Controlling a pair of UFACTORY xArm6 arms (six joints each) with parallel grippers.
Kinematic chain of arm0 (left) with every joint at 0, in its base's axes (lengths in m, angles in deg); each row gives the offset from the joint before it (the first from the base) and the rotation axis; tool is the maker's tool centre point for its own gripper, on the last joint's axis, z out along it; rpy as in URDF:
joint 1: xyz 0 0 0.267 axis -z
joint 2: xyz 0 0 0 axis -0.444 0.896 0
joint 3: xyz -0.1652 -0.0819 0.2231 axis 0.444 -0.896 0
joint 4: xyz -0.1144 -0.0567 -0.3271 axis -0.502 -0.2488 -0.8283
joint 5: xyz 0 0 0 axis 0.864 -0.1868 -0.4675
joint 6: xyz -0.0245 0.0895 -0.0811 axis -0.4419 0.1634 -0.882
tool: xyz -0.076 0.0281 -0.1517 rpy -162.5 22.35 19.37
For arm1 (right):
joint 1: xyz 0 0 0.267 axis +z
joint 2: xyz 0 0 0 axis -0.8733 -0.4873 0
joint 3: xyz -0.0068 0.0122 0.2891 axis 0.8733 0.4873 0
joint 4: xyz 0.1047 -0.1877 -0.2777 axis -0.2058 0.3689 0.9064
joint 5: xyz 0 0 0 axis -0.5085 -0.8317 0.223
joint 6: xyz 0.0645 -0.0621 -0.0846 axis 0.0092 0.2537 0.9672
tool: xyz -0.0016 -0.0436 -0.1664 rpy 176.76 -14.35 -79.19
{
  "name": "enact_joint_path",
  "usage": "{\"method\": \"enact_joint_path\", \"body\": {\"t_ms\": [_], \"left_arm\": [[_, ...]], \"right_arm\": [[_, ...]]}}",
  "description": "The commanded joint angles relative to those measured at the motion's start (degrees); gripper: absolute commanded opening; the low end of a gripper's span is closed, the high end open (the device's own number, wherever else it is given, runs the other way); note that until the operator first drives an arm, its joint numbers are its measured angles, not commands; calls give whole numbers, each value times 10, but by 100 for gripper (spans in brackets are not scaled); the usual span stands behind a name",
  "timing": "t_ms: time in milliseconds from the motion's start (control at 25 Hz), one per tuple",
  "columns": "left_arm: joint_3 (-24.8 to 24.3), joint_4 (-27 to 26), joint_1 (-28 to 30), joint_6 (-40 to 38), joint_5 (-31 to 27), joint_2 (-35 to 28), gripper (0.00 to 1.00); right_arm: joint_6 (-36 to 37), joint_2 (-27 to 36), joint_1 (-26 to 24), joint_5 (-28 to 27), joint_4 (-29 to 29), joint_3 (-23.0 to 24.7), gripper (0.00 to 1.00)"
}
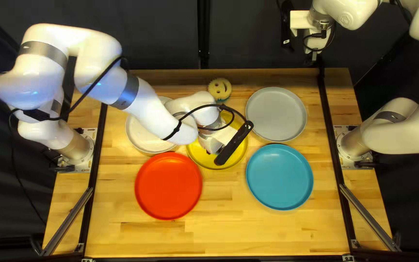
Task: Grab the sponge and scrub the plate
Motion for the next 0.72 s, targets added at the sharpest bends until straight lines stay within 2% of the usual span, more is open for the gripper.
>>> {"method": "enact_joint_path", "body": {"t_ms": [40,320,440,600,720], "left_arm": [[-48,-9,4,3,14,-32,0],[-132,-36,17,11,41,-79,0],[-151,-36,21,3,42,-95,0],[-138,-31,21,-4,38,-86,0],[-97,-20,19,-11,29,-59,0]], "right_arm": [[0,0,0,0,0,0,100],[0,0,0,0,0,0,100],[0,0,0,0,0,0,100],[0,0,0,0,0,0,100],[0,0,0,0,0,0,100]]}}
